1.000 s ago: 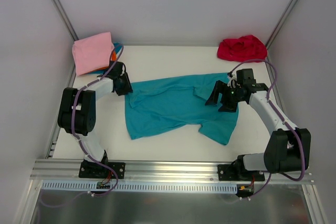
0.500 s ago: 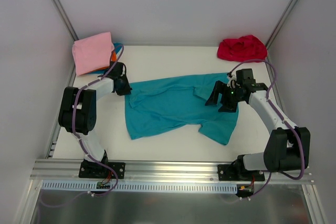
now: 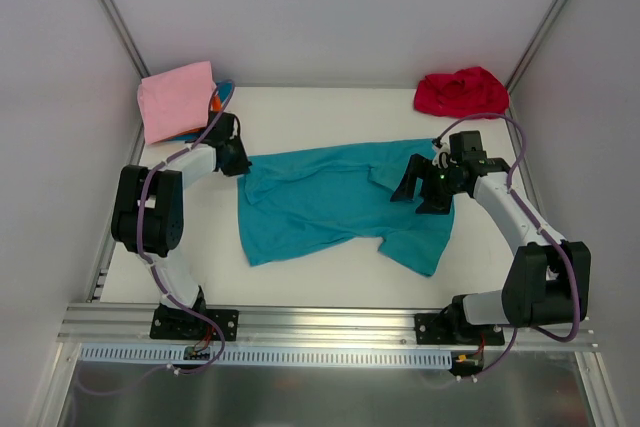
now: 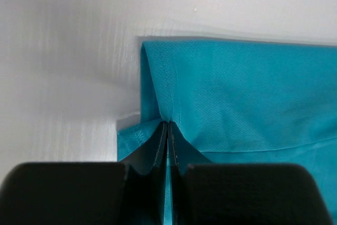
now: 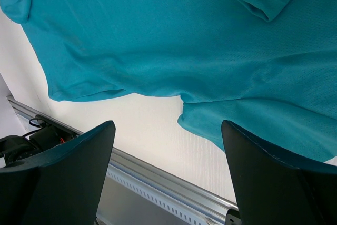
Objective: Fold and stack the t-shirts
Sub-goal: Fold the flattened tshirt in 1/3 of the way
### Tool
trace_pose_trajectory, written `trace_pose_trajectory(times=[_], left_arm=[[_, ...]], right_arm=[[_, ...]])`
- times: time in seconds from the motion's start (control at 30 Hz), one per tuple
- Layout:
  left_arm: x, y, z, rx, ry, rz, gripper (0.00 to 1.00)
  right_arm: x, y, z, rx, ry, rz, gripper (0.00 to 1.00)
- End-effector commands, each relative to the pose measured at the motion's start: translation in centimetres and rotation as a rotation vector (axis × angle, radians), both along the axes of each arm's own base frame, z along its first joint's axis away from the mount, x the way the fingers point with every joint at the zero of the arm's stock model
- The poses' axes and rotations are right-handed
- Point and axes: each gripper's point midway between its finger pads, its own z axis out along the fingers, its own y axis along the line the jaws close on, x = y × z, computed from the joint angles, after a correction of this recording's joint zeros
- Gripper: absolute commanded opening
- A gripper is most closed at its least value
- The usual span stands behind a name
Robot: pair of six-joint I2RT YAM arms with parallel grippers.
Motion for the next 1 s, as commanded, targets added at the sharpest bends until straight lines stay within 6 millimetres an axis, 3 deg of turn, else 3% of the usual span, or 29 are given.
trace_pose_trajectory(times=[0.0,0.1,0.13,0.37,0.6,0.97], left_arm=[[2.0,0.8,3.7,0.013,-0.100,0.031,0.00],[2.4,0.9,4.6,0.008,-0.122,0.035,0.00],[2.4,0.8,4.8,0.007,-0.126,0.034,0.00],[3.3,1.6,5.6,0.042,-0.153,0.050,0.00],[5.1,1.5,7.8,0.029,-0.210,0.058,0.00],[8.7,-0.3,11.3,-0.052,-0.268,0.026,0.00]], right_arm=[[0.3,-0.3,-0.1,-0.005,-0.012,0.002,0.88],[0.2,-0.2,-0.1,-0.004,-0.010,0.004,0.89],[0.2,-0.2,-0.2,-0.003,-0.009,0.003,0.99],[0.0,-0.2,-0.4,-0.003,-0.002,0.008,0.99],[-0.2,-0.3,-0.5,-0.007,0.000,0.009,1.00],[-0.5,-0.4,-1.2,-0.016,0.015,0.012,1.00]])
